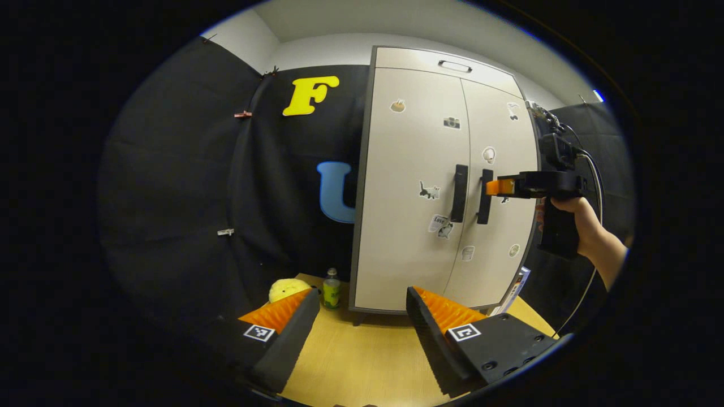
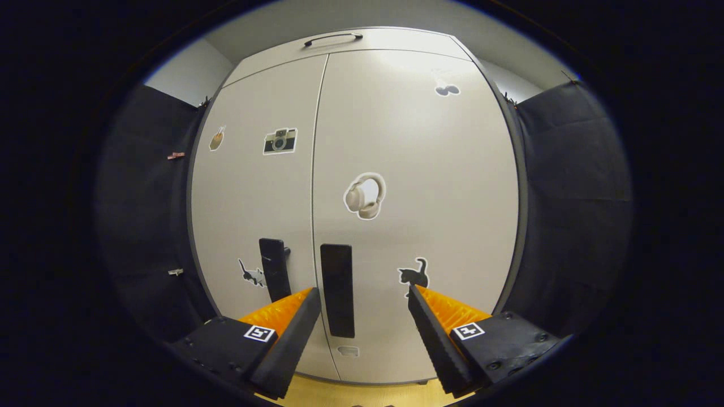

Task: Open the right door of the double-door shoe cabinet with the right hand, and open the left door with the left hand.

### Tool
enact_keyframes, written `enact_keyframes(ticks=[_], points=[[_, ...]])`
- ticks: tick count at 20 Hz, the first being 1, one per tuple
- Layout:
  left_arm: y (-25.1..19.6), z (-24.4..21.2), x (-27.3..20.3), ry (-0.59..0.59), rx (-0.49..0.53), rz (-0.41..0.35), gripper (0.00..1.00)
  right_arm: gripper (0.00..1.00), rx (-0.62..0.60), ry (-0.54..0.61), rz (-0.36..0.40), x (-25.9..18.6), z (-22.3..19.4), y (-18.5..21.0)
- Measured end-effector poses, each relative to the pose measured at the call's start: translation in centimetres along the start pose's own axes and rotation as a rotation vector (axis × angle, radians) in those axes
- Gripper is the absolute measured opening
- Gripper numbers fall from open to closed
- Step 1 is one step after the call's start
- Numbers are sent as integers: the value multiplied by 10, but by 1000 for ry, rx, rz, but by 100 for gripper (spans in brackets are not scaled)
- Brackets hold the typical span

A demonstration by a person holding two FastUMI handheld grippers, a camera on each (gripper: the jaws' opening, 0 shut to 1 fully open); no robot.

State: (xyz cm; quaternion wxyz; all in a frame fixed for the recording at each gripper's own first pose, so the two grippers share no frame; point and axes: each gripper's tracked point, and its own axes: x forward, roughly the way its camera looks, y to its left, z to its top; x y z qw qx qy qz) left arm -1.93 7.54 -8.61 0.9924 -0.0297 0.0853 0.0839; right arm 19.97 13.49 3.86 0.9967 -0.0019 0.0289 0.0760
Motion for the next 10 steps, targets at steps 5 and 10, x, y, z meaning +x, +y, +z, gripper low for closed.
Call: enact_keyframes(ticks=[5, 10], points=[[16, -9, -3, 21, -7, 41, 95, 98, -50, 2, -1, 24, -5, 17], [24, -11, -3, 26, 1, 60, 95, 85, -52, 26, -23, 35, -11, 22]])
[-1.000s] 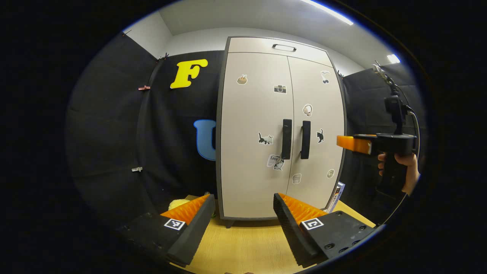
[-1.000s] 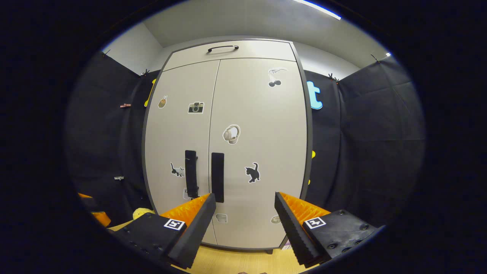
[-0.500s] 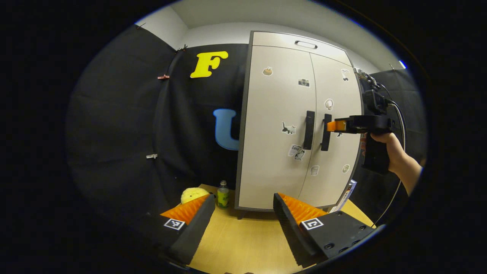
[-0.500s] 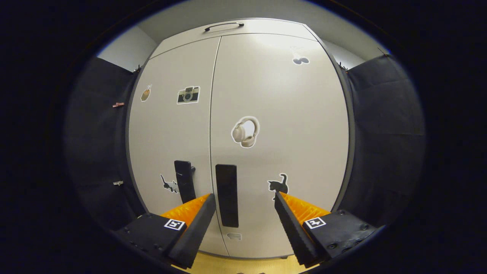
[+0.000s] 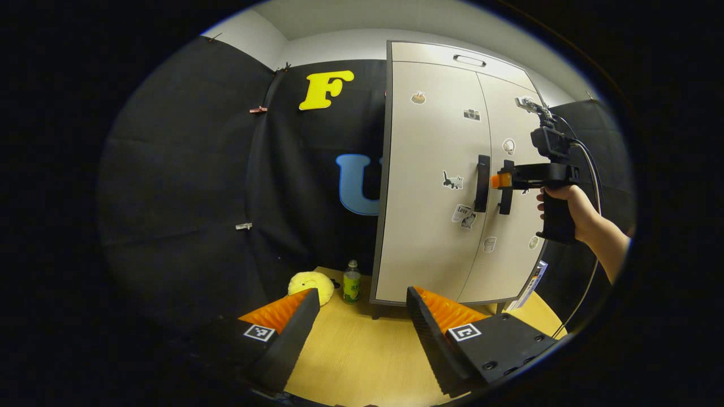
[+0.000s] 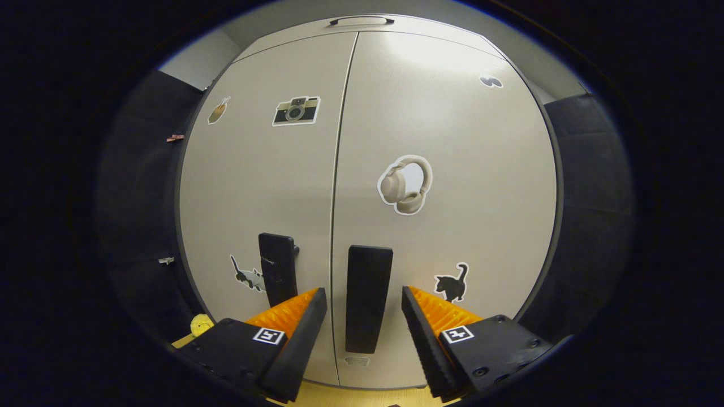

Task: Open the right door of the double-door shoe cabinet with the right hand, and open the left door with the left hand.

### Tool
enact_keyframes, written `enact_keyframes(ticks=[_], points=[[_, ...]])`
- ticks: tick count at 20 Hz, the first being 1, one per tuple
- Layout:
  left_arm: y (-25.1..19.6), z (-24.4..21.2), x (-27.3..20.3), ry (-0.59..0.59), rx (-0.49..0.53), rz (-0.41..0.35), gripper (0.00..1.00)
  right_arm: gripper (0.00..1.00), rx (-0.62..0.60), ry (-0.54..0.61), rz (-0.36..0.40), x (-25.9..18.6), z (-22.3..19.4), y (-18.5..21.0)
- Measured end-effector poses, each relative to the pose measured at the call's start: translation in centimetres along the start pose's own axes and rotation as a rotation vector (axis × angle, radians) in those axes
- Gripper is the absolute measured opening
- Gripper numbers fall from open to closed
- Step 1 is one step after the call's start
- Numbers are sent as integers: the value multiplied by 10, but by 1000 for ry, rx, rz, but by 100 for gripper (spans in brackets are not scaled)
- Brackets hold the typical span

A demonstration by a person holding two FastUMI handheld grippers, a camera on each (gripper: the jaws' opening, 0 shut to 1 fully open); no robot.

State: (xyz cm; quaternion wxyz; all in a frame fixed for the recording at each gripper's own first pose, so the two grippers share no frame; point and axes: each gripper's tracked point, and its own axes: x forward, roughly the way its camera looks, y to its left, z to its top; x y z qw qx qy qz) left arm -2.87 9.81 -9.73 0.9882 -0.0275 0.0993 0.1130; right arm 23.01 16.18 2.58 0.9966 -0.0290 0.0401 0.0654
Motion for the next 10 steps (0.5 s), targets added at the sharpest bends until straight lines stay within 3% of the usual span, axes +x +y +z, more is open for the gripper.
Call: enact_keyframes(ticks=[1, 2, 4, 6, 8, 10], points=[[1, -1, 0, 0, 2, 2, 95, 78, 9, 5, -7, 2, -1, -1], [3, 0, 0, -1, 4, 4, 95, 65, 20, 12, -7, 4, -2, -2], [6, 0, -2, -2, 6, 7, 95, 55, 41, 23, -7, 7, -1, -4], [9, -1, -3, 1, 3, 5, 95, 52, 84, 31, 18, 11, -3, 1], [9, -1, -3, 2, 0, -1, 95, 36, 90, 31, 17, 5, 1, 0], [7, -2, -4, 1, -2, -10, 95, 36, 85, 29, 12, 7, 0, 1]])
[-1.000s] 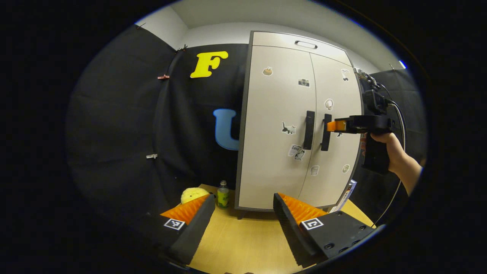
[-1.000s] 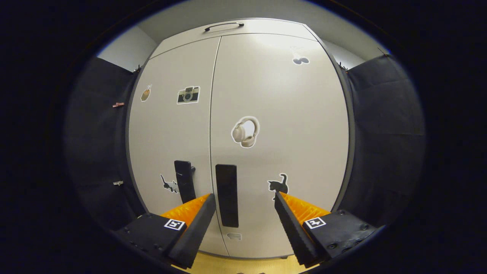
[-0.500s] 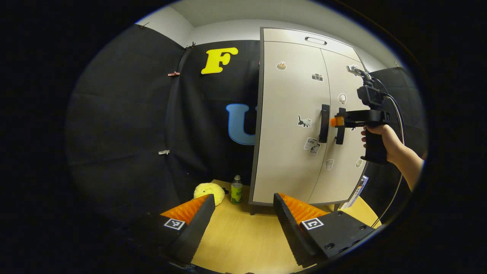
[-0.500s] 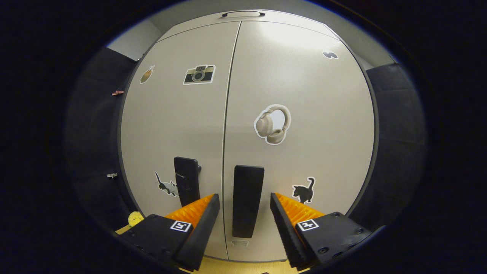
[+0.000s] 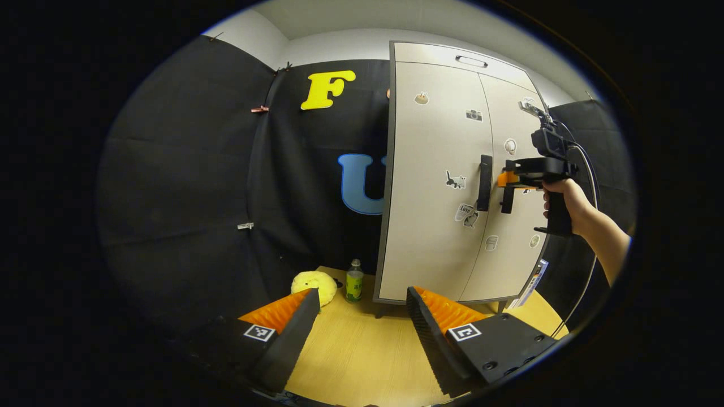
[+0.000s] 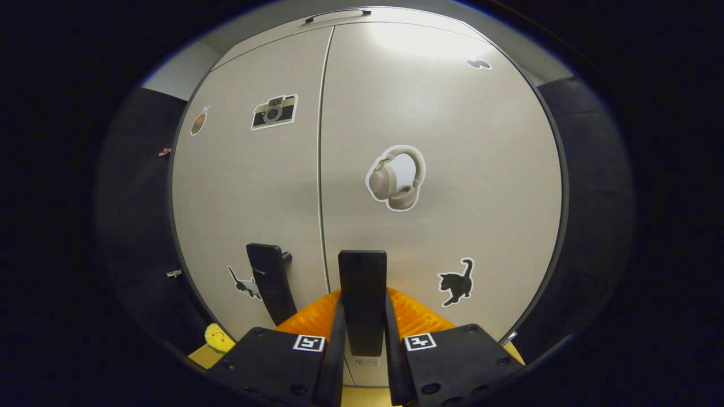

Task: Open the right door of the double-door shoe cabinet with the right hand, and open the left door with the left hand.

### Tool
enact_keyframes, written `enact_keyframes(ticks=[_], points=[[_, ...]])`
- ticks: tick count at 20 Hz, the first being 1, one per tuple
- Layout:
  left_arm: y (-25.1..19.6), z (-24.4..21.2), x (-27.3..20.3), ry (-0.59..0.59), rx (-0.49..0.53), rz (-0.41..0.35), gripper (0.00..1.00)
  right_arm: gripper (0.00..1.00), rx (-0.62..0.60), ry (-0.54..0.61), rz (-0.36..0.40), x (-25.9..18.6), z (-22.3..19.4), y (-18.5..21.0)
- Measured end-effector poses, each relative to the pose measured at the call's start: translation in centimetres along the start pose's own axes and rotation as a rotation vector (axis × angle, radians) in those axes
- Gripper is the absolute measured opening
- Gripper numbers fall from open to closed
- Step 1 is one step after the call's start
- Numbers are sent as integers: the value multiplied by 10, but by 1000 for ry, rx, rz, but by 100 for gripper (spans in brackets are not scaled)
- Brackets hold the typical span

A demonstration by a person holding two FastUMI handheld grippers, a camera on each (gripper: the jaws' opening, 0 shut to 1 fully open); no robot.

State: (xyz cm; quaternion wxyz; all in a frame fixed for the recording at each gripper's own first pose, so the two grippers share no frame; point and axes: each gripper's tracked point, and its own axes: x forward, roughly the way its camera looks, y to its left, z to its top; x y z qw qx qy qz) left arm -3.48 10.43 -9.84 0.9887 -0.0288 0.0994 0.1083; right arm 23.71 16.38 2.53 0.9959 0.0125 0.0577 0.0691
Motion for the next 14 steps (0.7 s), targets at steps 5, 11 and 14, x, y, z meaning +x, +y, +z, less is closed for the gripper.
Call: enact_keyframes(ticks=[5, 11, 14], points=[[-6, -1, -5, -5, 3, -38, 95, 24, 13, 29, 19, 0, -2, -1], [-10, 3, -12, -17, 13, -82, 95, 13, 16, 51, 49, -11, -2, -2], [-15, 10, -13, -32, 18, -116, 95, 13, 27, 43, 51, -20, -2, -6]])
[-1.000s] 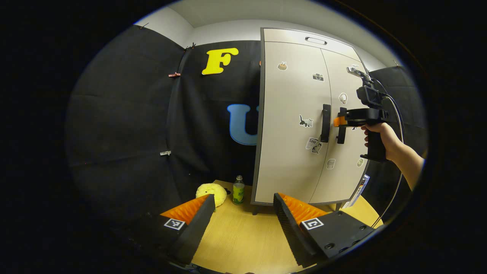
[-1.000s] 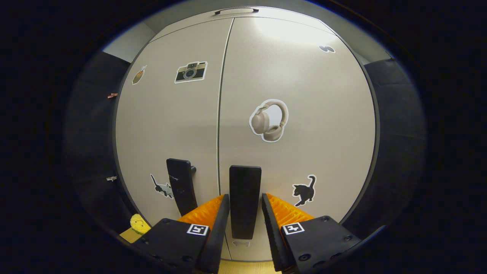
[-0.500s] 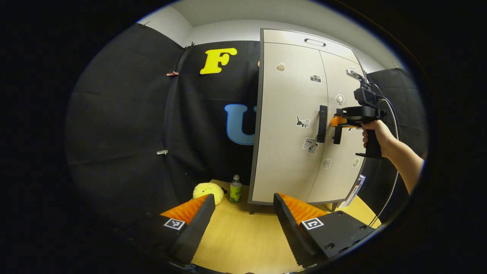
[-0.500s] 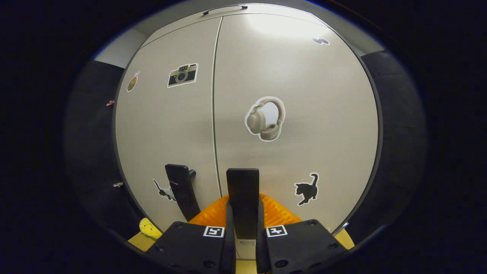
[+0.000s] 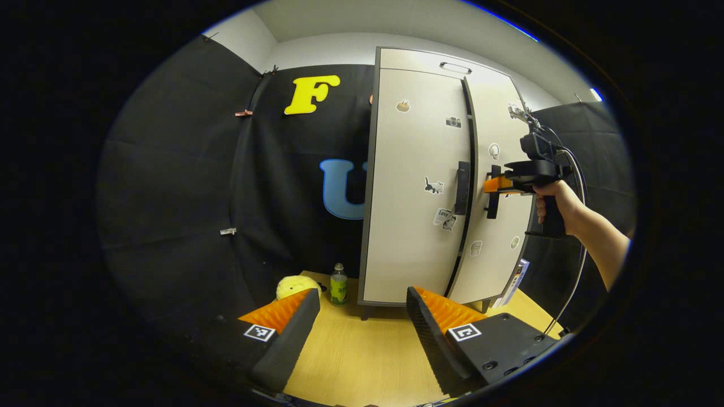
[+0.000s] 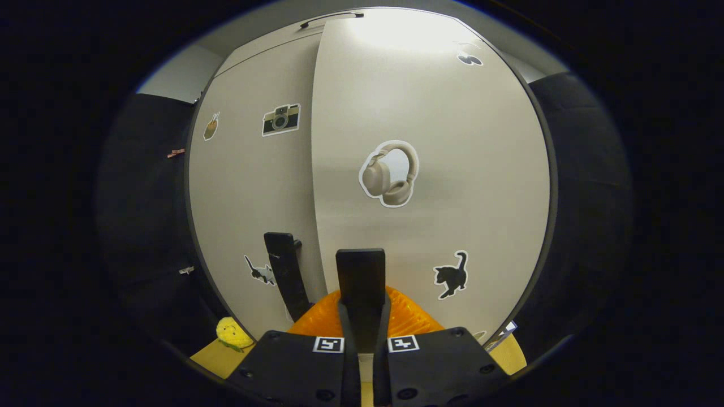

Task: Open the right door of the double-door shoe cabinet with the right hand, and open the left door with the left hand.

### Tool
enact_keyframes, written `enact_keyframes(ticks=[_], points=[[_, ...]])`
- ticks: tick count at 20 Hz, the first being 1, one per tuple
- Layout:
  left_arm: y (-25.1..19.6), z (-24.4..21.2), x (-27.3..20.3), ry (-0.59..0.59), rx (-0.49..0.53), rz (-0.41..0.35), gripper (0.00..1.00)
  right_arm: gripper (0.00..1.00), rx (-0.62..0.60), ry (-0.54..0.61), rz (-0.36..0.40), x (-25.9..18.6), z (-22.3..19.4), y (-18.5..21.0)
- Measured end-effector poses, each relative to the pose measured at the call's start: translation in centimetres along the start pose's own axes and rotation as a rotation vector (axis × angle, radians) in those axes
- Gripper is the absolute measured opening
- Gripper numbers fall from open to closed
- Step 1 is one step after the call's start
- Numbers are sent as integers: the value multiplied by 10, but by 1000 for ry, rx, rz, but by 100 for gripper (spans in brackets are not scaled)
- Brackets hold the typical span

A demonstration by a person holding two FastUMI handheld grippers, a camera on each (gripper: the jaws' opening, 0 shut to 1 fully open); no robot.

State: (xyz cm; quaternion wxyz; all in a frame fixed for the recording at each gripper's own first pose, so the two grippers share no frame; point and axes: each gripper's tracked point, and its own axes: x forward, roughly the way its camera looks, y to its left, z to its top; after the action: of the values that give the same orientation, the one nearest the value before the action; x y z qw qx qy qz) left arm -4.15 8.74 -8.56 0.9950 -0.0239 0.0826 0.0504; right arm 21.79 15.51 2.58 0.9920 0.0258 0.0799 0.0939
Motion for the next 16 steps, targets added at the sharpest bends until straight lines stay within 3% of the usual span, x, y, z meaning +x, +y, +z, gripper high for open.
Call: enact_keyframes(ticks=[9, 16], points=[[-26, 9, 3, -17, 9, -123, 95, 13, -9, -7, -34, -35, 1, -19], [-40, 16, 8, -26, 3, -155, 95, 13, -28, -5, -73, -58, 1, -41]])
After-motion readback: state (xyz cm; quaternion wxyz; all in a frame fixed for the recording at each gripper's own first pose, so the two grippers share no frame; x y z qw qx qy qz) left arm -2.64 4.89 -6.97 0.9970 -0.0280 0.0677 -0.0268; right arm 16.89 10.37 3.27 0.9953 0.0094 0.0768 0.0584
